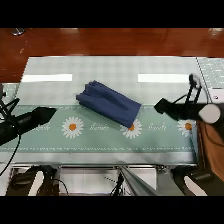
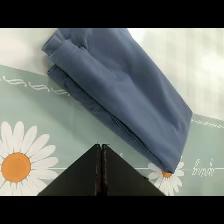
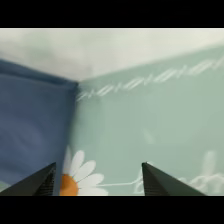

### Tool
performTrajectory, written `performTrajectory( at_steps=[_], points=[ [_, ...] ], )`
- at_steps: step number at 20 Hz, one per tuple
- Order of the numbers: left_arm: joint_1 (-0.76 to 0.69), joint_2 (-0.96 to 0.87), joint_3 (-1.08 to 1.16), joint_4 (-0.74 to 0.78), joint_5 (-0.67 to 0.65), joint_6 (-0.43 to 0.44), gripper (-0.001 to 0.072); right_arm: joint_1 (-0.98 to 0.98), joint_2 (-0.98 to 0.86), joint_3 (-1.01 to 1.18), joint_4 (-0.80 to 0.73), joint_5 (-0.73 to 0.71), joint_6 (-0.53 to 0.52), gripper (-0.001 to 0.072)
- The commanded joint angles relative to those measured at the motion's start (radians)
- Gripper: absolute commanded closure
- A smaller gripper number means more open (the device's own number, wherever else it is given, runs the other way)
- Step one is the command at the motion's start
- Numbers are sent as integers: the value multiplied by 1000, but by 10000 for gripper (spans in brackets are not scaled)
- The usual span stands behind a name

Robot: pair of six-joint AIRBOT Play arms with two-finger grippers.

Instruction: Fold the shirts.

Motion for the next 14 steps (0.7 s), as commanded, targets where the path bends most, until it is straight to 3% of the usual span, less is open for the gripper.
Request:
performTrajectory(
  at_steps=[1, 3, 5, 12, 13, 14],
  points=[
    [-6, -1, 0, 0, 5, -1, 683, -8, -62, -175, 391, -172, -202, 95],
    [-6, 0, 0, 0, 7, -1, 682, -10, -214, -114, 610, -115, -427, 94],
    [-6, 0, 0, -13, 1, -5, 682, -9, -362, -29, 731, -23, -563, 94],
    [-6, 0, 0, -53, 8, -4, 682, 27, -694, 242, 738, 130, -602, 104],
    [-6, 0, 0, -53, 8, -4, 683, 43, -718, 272, 733, 135, -604, 184],
    [-6, 0, 0, -53, 8, -4, 683, 58, -734, 301, 727, 135, -608, 422]
  ],
)
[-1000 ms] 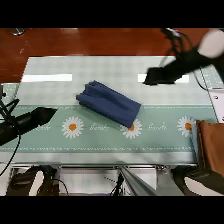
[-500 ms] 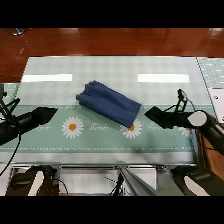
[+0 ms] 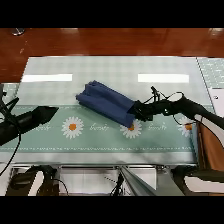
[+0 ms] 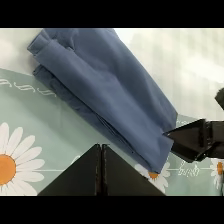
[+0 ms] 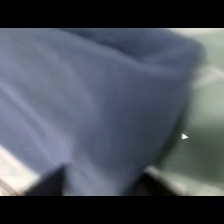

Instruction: Fold the shirts.

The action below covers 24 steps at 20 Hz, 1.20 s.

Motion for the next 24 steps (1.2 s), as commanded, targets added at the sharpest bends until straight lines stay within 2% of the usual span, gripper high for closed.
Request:
performTrajectory(
  at_steps=[1, 4, 8, 14, 16, 20, 24],
  points=[
    [0, 0, 0, -6, 1, 0, 683, 39, -92, 121, 24, 54, -58, 668],
    [0, 0, 0, -5, 0, 0, 682, 27, -87, 297, -33, 192, -84, 686],
    [0, 0, 0, -5, 0, 0, 683, -13, -15, 643, -295, 313, 121, 686],
    [0, 0, 0, -5, 1, 0, 682, -185, 1, 1103, -525, 707, 283, 686],
    [0, 0, 0, -5, 0, 0, 682, -279, 19, 1177, -545, 810, 316, 686],
    [0, 0, 0, -6, -1, 0, 682, -487, 118, 1187, -605, 959, 364, 686],
    [0, 0, 0, -6, 0, 0, 682, -706, 238, 1184, -618, 959, 428, 686]
  ],
)
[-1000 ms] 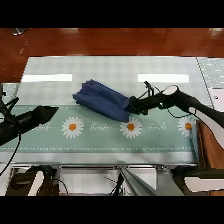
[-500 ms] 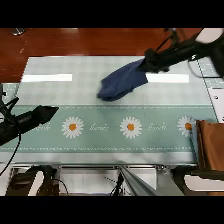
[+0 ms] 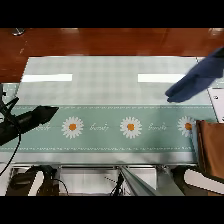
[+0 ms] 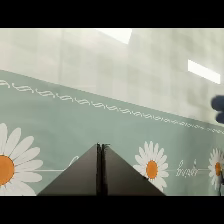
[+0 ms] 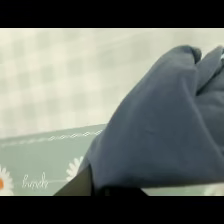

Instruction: Fold the shirts.

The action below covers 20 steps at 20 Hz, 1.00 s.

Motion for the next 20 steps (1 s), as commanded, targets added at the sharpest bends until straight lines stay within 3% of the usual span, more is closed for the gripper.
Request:
performTrajectory(
  at_steps=[1, 4, 8, 12, 14, 17, 18, 19, 20],
  points=[
    [0, 0, 0, 0, 0, 0, 682, -198, 105, 5, -45, 50, 76, 687],
    [0, 0, 0, 0, 2, 0, 682, -314, 222, -108, -93, 50, 74, 686],
    [0, 0, 0, 0, 20, 0, 682, -446, 416, -414, -268, 51, 6, 686],
    [0, 0, 0, 0, 44, 0, 682, -563, 618, -738, -607, 50, -68, 685],
    [0, 0, 0, 0, 55, 0, 682, -619, 696, -834, -774, 48, -20, 685],
    [0, -6, 0, 0, 51, 0, 683, -637, 756, -941, -785, 18, -38, 682],
    [0, -11, 0, 0, 45, 0, 683, -637, 753, -964, -800, 18, -21, 485],
    [1, -23, 12, 1, 16, 9, 683, -637, 737, -966, -782, 20, -27, 61],
    [5, -37, 32, 1, -7, 29, 683, -630, 718, -962, -760, 19, -42, 90]
  ],
)
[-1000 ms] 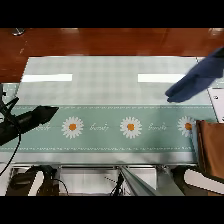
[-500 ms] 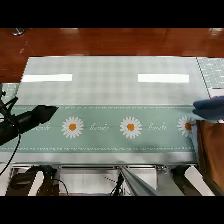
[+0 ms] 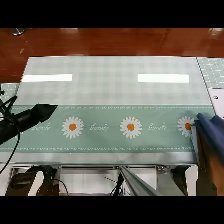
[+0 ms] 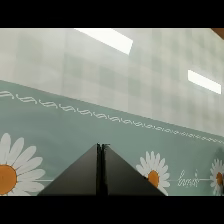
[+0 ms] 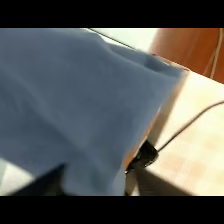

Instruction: Fold the shirts.

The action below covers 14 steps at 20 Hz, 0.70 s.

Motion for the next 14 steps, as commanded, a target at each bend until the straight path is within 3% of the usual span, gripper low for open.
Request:
performTrajectory(
  at_steps=[1, 6, 7, 9, 10, 12, 14],
  points=[
    [4, -35, 47, 0, -38, 27, 683, 10, -27, -38, -18, -18, -10, 90],
    [-20, -227, 284, 0, -18, 56, 683, 198, -264, 269, 53, -86, -18, 96],
    [-42, -285, 355, 0, -21, 66, 684, 253, -306, 335, 113, -133, -16, 142],
    [-110, -406, 518, 1, -50, 77, 684, 392, -373, 437, 311, -279, -18, 564],
    [-151, -464, 604, 6, -68, 80, 685, 478, -396, 459, 430, -382, -35, 685],
    [-255, -579, 774, 76, -102, 74, 685, 676, -430, 464, 538, -581, -50, 685],
    [-365, -668, 890, 227, -114, 16, 685, 885, -482, 464, 488, -678, -50, 685]
  ],
)
